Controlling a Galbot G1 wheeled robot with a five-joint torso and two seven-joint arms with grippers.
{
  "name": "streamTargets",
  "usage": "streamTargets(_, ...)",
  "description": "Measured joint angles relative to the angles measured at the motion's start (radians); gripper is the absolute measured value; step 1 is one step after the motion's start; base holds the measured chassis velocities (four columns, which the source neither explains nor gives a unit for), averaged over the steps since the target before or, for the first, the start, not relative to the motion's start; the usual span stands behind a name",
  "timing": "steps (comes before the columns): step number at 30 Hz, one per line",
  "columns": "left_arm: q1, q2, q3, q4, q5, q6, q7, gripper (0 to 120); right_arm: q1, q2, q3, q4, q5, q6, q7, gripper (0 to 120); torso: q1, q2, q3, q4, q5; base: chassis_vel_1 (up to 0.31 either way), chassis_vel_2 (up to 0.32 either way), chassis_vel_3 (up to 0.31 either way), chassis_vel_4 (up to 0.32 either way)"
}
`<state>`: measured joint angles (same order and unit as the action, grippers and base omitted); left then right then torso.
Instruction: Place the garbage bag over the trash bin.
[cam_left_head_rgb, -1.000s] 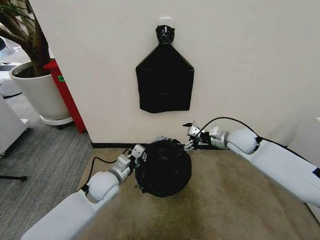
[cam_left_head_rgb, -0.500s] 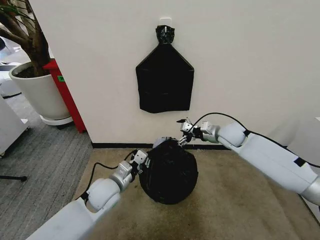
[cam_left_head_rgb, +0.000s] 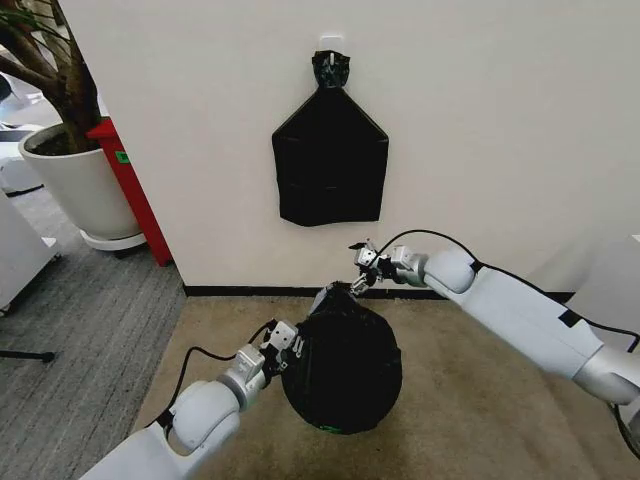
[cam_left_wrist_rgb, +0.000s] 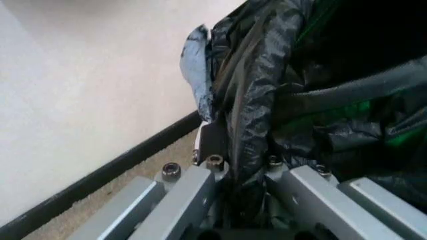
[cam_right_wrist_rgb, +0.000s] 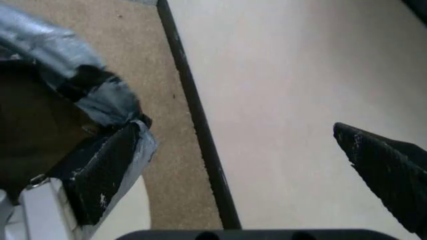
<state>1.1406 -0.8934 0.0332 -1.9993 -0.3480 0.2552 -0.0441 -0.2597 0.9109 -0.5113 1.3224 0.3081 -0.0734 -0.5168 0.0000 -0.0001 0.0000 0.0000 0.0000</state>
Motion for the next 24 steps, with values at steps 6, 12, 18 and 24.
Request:
streamTargets(6,-0.005,-0.01,-0.001,-0.014,-0.004,0.0,-0.003,0,-0.014,0.021,0.001,-0.012,-0.008,0.001,0.001,100,0.0,0.0,0.0,0.0,0.0001,0.0,0.0,0.0,0.0)
streamTargets(12,0.01,-0.022,-0.006,-0.026,-0.007,0.001,-0.004,0,-0.013,0.039,-0.006,-0.029,-0.014,0.005,0.003,100,0.0,0.0,0.0,0.0,0.0,0.0,0.0,0.0,0.0)
streamTargets(18,0.035,-0.038,-0.015,-0.034,-0.007,0.001,-0.005,0,-0.008,0.048,-0.013,-0.047,-0.016,0.009,0.004,100,0.0,0.0,0.0,0.0001,0.0,0.0,0.0,0.0,0.0)
streamTargets(24,0.032,-0.048,-0.023,-0.009,-0.003,-0.007,-0.004,0,-0.009,0.036,-0.009,-0.026,-0.015,0.007,0.003,100,0.0,0.0,0.0,0.0001,0.0001,0.0,0.0,0.0,0.0)
